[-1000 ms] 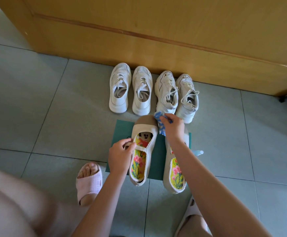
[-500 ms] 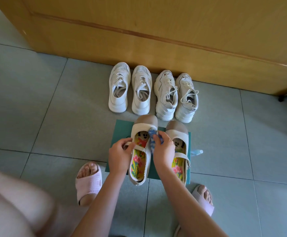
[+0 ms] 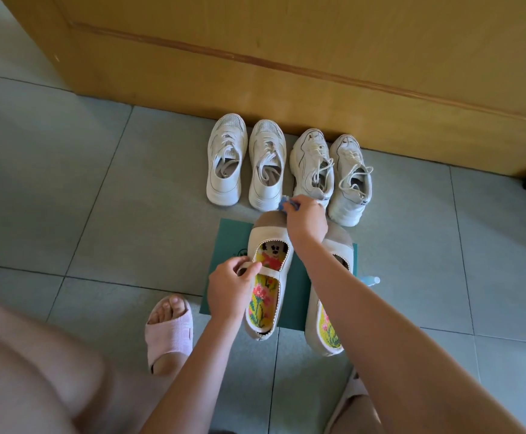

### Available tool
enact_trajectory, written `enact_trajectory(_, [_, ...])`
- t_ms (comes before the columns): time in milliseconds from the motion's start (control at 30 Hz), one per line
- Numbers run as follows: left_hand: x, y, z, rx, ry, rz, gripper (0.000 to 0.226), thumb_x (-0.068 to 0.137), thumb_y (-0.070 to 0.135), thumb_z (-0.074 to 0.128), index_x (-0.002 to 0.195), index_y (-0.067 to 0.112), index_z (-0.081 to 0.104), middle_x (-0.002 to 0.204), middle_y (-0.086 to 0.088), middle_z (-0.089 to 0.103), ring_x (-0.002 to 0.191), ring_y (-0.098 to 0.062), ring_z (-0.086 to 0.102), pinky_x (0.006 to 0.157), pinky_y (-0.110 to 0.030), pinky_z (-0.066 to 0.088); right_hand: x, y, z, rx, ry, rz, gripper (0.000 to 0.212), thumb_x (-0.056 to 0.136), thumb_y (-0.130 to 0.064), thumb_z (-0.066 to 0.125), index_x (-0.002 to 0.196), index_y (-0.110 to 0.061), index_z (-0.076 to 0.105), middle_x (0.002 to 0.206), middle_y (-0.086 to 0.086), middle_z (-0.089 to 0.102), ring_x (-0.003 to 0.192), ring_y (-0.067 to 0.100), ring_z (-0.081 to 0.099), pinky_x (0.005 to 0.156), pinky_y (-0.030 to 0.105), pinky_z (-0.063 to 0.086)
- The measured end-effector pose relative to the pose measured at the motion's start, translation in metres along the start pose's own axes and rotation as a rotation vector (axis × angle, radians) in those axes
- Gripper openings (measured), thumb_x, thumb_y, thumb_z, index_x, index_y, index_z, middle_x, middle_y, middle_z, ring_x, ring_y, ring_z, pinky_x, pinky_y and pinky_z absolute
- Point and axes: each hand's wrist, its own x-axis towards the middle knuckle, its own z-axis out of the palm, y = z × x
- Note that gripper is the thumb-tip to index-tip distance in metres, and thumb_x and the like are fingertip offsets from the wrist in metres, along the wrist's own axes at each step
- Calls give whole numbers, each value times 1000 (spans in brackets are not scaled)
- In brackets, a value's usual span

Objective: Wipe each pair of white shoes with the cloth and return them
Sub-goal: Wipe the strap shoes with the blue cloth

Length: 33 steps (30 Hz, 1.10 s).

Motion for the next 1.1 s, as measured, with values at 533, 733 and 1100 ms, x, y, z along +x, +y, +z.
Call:
enact_trajectory(533, [0, 1, 2, -28, 84, -18, 28, 83, 33, 67, 102, 13, 71, 88, 1, 71, 76, -12, 63, 59, -16, 42, -26, -18, 17, -530, -375, -684, 24, 94, -24, 51, 111, -23, 67, 116, -7, 61, 115, 18, 38, 97, 28, 29])
enact_trajectory(733, [0, 0, 1, -17, 77, -13, 28, 85, 32, 65, 103, 11, 70, 89, -1, 71, 77, -12, 62, 56, -13, 38, -31, 8, -9, -233, -358, -614, 19, 89, -24, 60, 102, -19, 72, 104, -11, 62, 108, 13, 45, 98, 30, 32])
enact_trajectory(1100, [0, 0, -1, 12, 42, 18, 21, 88, 31, 61, 96, 13, 70, 84, 0, 69, 73, -10, 60, 57, -16, 40, -51, 43, -17, 53, -83, -229, 17, 90, -19, 59, 102, -13, 70, 99, 1, 66, 96, 20, 53, 73, 32, 44])
